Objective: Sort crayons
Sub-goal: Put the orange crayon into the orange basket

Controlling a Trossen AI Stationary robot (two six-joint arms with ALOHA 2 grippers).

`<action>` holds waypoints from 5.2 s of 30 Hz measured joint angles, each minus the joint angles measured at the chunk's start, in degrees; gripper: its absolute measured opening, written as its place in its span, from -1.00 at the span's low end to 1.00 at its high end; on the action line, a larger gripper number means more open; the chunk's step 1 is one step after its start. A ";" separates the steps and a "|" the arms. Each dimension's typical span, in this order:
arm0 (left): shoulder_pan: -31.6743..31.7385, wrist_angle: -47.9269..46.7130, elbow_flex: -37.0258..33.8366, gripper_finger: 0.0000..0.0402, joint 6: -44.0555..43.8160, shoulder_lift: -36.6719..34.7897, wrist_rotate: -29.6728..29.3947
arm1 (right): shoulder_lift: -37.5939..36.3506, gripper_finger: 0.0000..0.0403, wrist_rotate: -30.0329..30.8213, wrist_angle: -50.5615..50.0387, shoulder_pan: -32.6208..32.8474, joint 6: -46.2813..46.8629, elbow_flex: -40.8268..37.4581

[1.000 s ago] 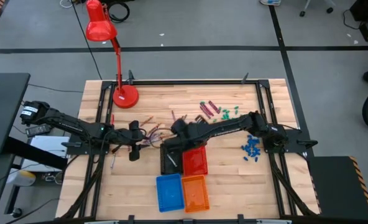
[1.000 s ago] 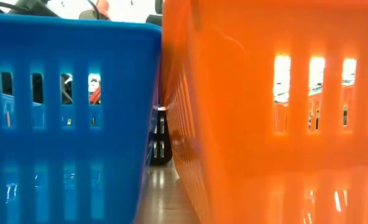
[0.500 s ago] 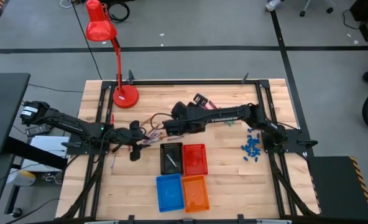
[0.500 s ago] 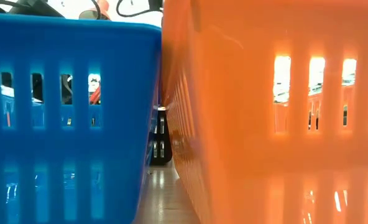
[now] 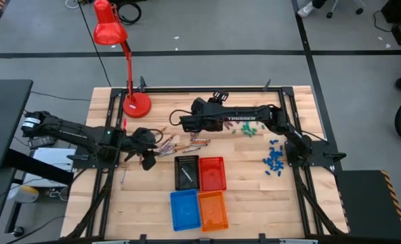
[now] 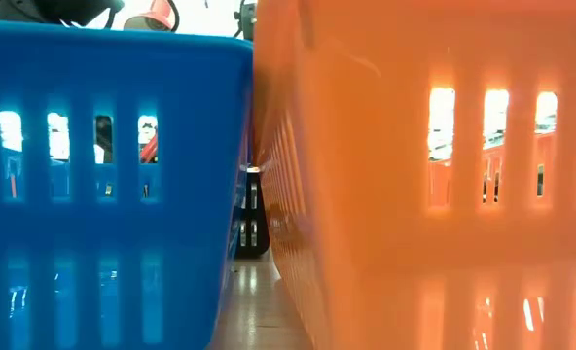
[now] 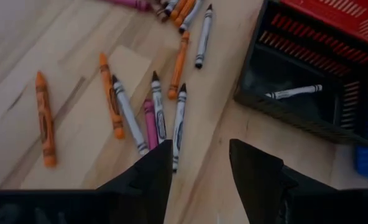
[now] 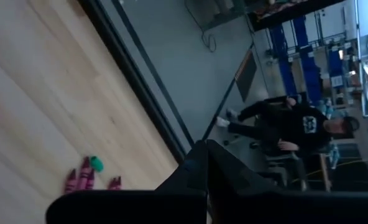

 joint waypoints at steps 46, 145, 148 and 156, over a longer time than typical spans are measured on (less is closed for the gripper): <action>22.63 3.60 0.04 -0.15 11.72 18.73 -3.07 | -39.96 -0.98 -57.40 74.19 6.27 -36.60 -55.17; 16.20 49.97 0.15 -0.82 29.51 17.24 6.32 | -33.86 -0.13 -45.05 119.57 3.28 -25.17 -71.13; 15.09 53.61 0.15 -0.82 31.24 17.22 6.32 | -33.86 -0.13 -45.13 120.63 3.28 -25.20 -71.13; 13.77 58.09 0.17 -0.82 33.72 17.18 6.32 | -33.86 -0.13 -49.99 125.82 3.32 -25.55 -71.13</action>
